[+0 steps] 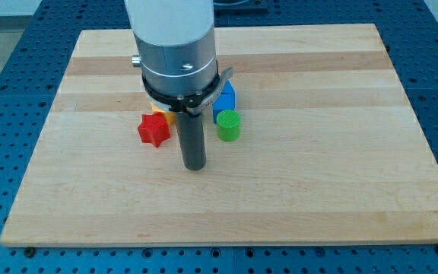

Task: Move the green star top of the triangle

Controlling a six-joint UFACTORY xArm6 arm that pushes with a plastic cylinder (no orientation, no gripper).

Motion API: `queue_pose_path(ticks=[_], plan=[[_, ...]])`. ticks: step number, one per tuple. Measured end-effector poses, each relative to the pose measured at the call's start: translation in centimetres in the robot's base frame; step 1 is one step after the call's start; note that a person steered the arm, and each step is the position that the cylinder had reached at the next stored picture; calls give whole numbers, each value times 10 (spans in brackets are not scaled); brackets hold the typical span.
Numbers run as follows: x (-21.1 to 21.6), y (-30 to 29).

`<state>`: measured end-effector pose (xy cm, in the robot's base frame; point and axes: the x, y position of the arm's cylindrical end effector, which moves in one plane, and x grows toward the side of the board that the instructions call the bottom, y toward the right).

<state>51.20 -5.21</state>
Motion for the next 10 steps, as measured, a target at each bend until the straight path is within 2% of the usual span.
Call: queue_pose_path(ticks=[2, 3, 5, 7, 9, 10], plan=[[-10, 20], [-21, 66], [-70, 108], [-87, 110], [-60, 135], [-7, 123]])
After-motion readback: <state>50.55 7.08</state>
